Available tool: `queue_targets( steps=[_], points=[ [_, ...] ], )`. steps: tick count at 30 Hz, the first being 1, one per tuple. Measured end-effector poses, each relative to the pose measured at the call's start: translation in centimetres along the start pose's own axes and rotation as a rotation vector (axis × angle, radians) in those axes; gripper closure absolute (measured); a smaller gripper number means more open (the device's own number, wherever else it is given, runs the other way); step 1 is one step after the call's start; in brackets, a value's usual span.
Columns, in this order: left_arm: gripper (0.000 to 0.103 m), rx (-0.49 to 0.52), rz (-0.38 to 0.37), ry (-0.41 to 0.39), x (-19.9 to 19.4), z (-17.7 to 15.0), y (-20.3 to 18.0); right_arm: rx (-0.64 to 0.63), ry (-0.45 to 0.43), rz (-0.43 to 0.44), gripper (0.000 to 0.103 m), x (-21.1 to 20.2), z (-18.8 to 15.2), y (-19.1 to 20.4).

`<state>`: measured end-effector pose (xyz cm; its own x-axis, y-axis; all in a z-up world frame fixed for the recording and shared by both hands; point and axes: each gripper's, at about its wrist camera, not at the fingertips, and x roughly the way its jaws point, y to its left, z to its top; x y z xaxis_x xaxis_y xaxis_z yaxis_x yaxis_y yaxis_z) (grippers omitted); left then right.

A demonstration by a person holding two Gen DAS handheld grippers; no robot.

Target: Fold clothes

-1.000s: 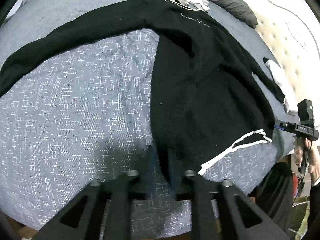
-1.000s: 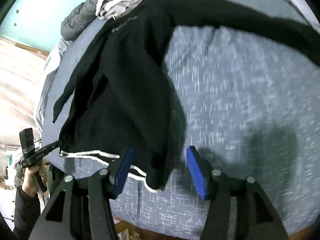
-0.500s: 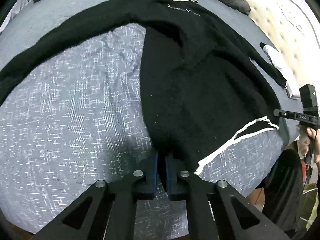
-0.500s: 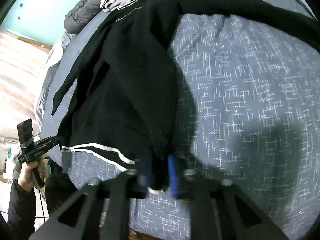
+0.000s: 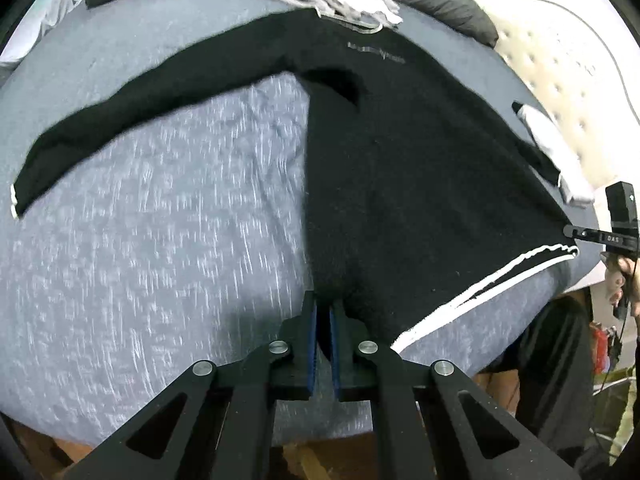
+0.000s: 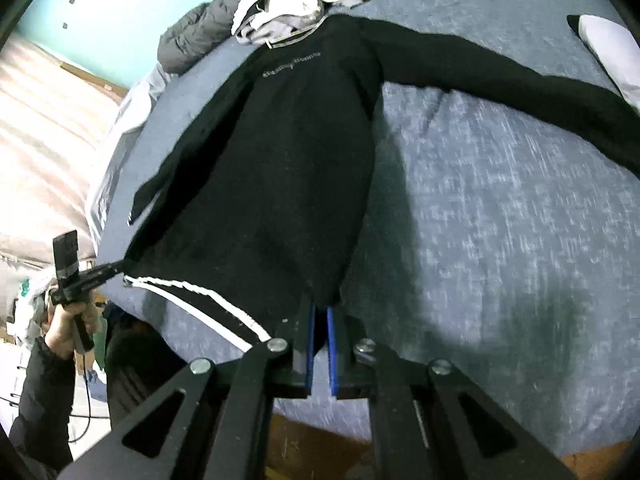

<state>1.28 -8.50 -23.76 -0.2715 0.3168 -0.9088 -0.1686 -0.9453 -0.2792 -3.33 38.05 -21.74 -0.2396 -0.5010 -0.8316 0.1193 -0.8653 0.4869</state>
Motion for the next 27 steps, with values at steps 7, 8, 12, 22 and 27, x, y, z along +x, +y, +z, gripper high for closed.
queue_targets(
  steps=[7, 8, 12, 22, 27],
  points=[
    [0.099, -0.017, 0.003, 0.049, 1.8, -1.9, 0.5, 0.031, 0.086, -0.071, 0.099, 3.8, -3.1, -2.1],
    [0.099, -0.013, 0.011, 0.054, 1.9, -2.0, 0.5, 0.037, 0.085, -0.072, 0.099, 3.9, -3.4, -2.4],
    [0.099, -0.027, 0.006, 0.076, 2.5, -2.1, 1.0, 0.031, 0.107, -0.104, 0.1, 4.4, -3.8, -2.9],
    [0.076, -0.033, -0.032, 0.094, 2.9, -2.1, 0.0, 0.055, 0.104, -0.054, 0.071, 3.8, -4.0, -2.5],
    [0.081, -0.009, -0.033, 0.103, 3.4, -2.0, -0.4, 0.059, 0.123, -0.029, 0.062, 4.5, -4.5, -2.2]
  ],
)
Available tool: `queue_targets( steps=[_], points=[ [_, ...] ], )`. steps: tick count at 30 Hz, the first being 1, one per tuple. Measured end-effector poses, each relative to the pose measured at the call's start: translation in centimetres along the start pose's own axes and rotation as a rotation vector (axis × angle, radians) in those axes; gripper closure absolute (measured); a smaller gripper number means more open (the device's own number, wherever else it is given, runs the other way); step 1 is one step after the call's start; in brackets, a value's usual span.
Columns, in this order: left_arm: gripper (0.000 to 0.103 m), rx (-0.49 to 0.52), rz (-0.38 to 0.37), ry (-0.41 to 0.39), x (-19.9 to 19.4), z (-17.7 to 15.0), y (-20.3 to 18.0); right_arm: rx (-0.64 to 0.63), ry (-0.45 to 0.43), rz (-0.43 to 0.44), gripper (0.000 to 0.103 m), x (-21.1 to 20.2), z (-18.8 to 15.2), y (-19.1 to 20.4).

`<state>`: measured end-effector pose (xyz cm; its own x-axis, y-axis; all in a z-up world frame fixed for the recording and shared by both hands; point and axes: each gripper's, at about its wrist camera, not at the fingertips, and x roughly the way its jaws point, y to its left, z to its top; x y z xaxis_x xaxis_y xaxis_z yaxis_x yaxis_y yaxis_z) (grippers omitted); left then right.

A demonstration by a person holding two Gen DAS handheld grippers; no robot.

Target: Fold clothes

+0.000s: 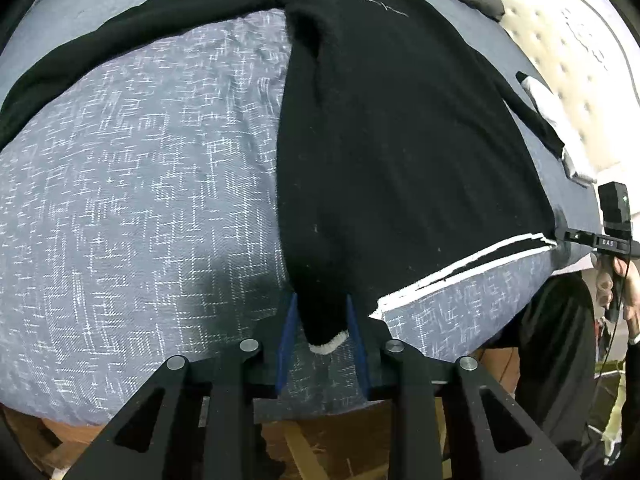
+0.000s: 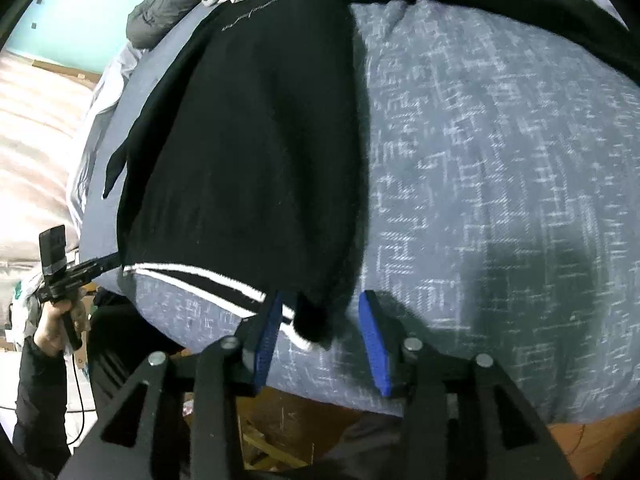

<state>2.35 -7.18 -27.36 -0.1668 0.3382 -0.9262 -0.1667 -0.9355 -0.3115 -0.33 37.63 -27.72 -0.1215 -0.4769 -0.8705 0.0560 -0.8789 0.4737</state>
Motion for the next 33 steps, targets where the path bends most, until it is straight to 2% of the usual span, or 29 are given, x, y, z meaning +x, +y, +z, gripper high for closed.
queue_targets(
  steps=[1, 2, 4, 6, 8, 15, 18, 23, 28, 32, 33],
  points=[
    [0.097, 0.004, 0.005, 0.001, 0.0, 0.0, 0.0, -0.01, 0.001, -0.006, 0.062, 0.2, -0.1, 0.2],
    [0.099, 0.008, 0.011, 0.001, 0.0, 0.0, 0.0, -0.02, 0.004, -0.007, 0.062, 0.3, -0.3, 0.4],
    [0.099, 0.018, 0.012, -0.006, -0.2, 0.0, -0.1, -0.038, 0.006, -0.008, 0.072, 0.5, -0.5, 0.7],
    [0.099, 0.028, 0.01, -0.015, -0.7, -0.1, -0.3, -0.062, 0.01, -0.013, 0.096, 0.6, -0.8, 1.1],
    [0.1, 0.04, 0.014, -0.022, -1.6, -0.3, -0.1, -0.088, -0.003, -0.029, 0.099, 0.3, -1.1, 1.5],
    [0.1, 0.048, 0.004, -0.037, -3.5, -1.1, 1.0, -0.168, -0.03, -0.08, 0.1, -2.0, -1.6, 2.7],
    [0.1, 0.028, -0.001, -0.014, -2.0, -1.6, 1.8, -0.184, -0.004, -0.121, 0.1, -2.0, -1.8, 1.9],
    [0.1, -0.005, -0.003, 0.026, -0.6, -2.1, 2.8, -0.181, 0.047, -0.152, 0.101, 0.6, -2.3, 1.5],
    [0.097, -0.01, 0.015, 0.029, -1.1, -1.2, 2.9, -0.185, 0.087, -0.139, 0.101, 0.9, -2.4, 1.5],
    [0.09, -0.034, 0.001, -0.024, -2.9, 0.6, 3.1, -0.162, 0.076, -0.088, 0.095, -0.5, -1.5, 1.8],
    [0.081, -0.04, -0.007, -0.041, -3.3, 1.1, 3.2, -0.161, 0.065, -0.08, 0.093, -1.1, -1.1, 1.8]
  ],
)
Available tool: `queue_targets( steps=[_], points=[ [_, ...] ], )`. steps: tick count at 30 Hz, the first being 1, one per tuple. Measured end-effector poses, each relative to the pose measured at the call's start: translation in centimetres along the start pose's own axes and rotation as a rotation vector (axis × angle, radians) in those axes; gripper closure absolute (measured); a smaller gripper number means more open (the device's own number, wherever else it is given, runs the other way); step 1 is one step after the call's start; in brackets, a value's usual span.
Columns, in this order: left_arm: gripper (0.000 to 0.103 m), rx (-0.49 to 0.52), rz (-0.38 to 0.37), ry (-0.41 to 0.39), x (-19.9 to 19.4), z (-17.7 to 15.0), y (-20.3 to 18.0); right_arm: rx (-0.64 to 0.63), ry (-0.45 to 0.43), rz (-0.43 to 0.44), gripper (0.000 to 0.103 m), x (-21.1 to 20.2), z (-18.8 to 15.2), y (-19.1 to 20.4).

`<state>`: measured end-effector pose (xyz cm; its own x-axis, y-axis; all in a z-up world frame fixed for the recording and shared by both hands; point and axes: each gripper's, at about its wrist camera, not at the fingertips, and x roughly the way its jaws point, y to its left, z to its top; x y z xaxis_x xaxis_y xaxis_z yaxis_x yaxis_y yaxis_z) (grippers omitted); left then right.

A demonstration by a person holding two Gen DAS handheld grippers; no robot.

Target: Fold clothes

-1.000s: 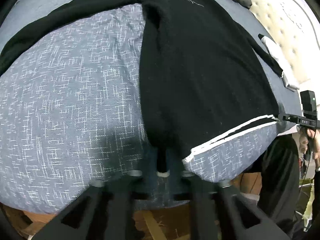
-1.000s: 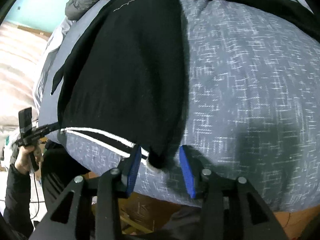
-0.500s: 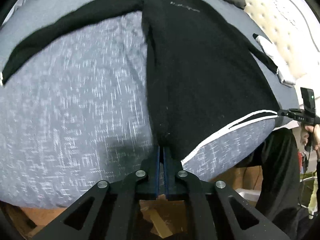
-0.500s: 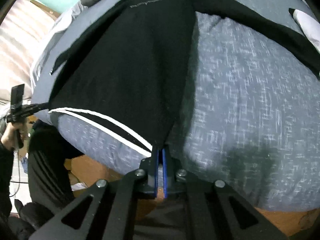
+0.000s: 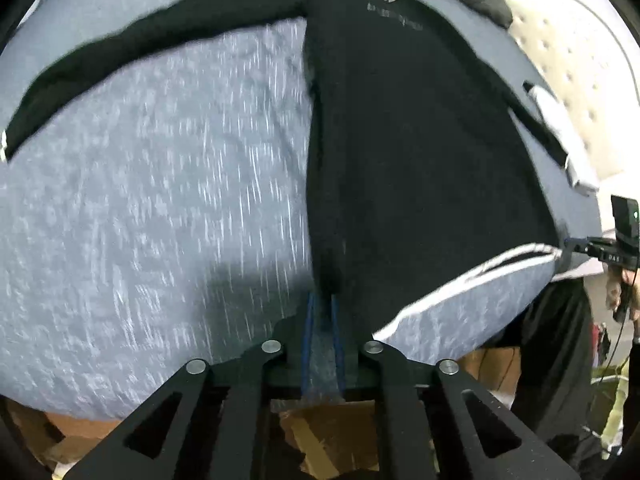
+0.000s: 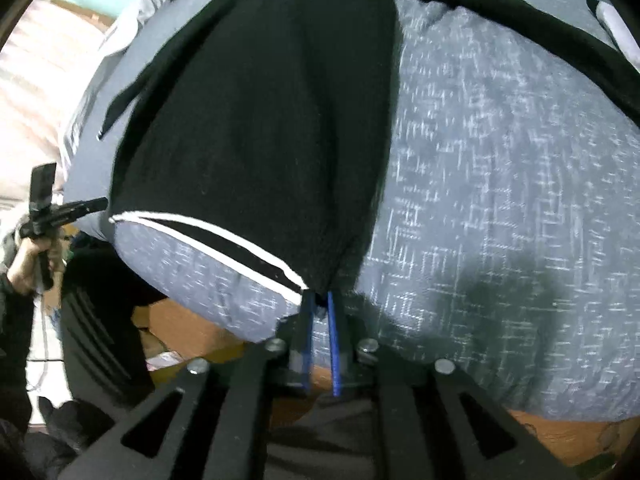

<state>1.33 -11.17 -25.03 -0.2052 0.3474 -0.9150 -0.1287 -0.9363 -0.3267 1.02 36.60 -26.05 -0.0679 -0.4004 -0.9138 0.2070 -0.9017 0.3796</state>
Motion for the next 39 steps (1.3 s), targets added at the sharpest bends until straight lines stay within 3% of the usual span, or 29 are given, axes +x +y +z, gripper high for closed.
queue_targets(
  steps=[2, 5, 16, 19, 20, 21, 22, 33, 39],
  points=[
    [0.068, -0.019, -0.021, -0.03, -0.4, 1.4, 0.2, 0.004, -0.024, 0.014, 0.086, -1.3, 0.6, -0.2],
    [0.065, -0.05, -0.044, -0.072, -0.4, 3.8, 0.2, 0.034, -0.09, 0.02, 0.072, -3.3, 2.1, -0.9],
    [0.065, -0.134, -0.082, -0.127, 2.5, 10.6, 1.1, 0.256, -0.331, 0.082, 0.069, -3.9, 8.4, -5.4],
    [0.067, -0.125, -0.087, -0.122, 3.4, 11.4, 1.3, 0.291, -0.343, 0.084, 0.069, -3.0, 9.7, -6.5],
    [0.072, -0.117, -0.087, -0.115, 3.6, 11.5, 1.3, 0.307, -0.344, 0.087, 0.069, -2.5, 10.1, -6.8],
    [0.09, -0.108, -0.079, -0.111, 3.9, 11.5, 1.3, 0.314, -0.343, 0.092, 0.069, -2.1, 10.3, -7.0],
    [0.096, -0.098, -0.065, -0.108, 4.0, 11.6, 1.3, 0.32, -0.341, 0.096, 0.069, -1.8, 10.5, -7.2],
    [0.097, -0.186, -0.008, -0.127, 3.8, 10.9, 6.1, 0.304, -0.313, 0.077, 0.069, 0.1, 11.1, -7.9],
    [0.093, -0.215, -0.012, -0.112, 4.5, 10.5, 5.5, 0.317, -0.3, 0.067, 0.069, 0.1, 10.6, -8.4]
  ],
)
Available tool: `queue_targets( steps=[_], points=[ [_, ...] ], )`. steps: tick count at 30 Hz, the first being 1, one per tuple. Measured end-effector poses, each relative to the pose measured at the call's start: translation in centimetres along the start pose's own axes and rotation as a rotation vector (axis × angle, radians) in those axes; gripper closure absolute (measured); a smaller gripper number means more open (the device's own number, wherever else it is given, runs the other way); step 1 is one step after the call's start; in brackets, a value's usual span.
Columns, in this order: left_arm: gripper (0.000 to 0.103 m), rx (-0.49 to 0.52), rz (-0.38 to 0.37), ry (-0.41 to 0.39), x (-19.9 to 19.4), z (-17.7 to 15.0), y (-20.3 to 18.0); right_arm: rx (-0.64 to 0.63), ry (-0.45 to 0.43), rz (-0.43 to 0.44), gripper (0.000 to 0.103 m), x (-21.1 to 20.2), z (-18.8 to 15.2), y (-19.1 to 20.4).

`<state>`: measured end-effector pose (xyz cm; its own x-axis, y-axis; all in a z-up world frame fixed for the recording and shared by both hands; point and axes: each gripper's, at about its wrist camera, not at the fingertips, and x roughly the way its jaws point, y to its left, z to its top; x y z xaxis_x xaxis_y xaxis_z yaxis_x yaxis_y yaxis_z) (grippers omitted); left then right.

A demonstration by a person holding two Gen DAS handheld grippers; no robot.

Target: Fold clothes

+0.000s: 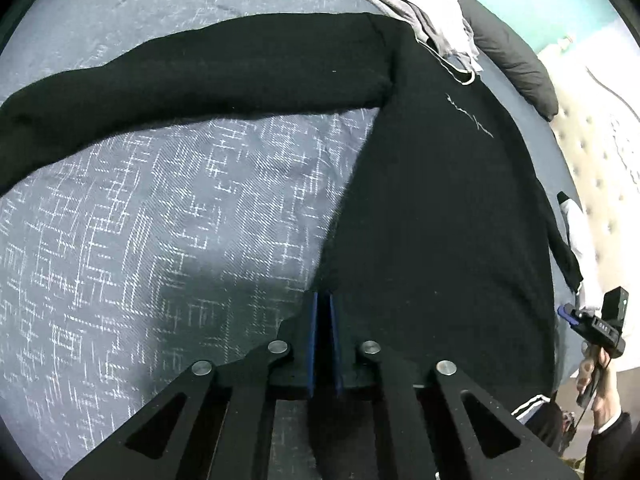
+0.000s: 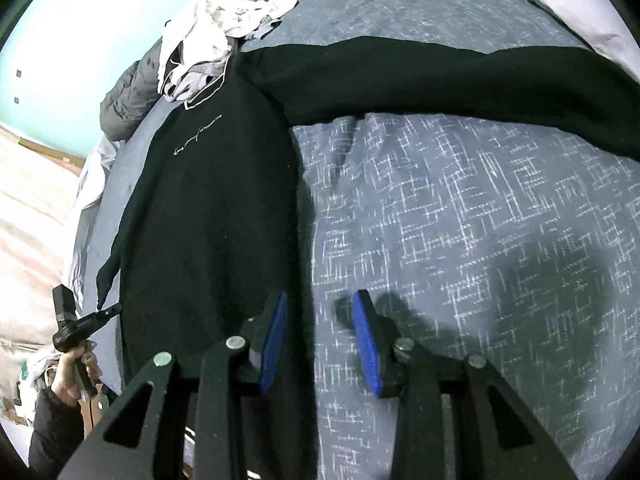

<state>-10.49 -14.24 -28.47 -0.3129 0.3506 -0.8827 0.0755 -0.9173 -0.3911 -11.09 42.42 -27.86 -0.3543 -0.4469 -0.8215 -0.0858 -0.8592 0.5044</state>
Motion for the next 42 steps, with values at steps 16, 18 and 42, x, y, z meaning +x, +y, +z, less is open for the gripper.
queue_targets(
  steps=[16, 18, 42],
  points=[
    [0.082, 0.046, -0.051, 0.151, -0.9, -6.3, -1.0, -0.082, 0.146, -0.001, 0.058, 0.6, -4.8, 1.8],
    [0.082, 0.066, -0.052, 0.162, -1.2, -7.2, -1.3, -0.096, 0.166, 0.0, 0.058, 0.4, -5.6, 2.0],
    [0.098, 0.195, -0.067, 0.208, -2.7, -11.7, -2.7, -0.261, 0.283, -0.049, 0.1, -1.6, -10.7, 4.1]
  ],
)
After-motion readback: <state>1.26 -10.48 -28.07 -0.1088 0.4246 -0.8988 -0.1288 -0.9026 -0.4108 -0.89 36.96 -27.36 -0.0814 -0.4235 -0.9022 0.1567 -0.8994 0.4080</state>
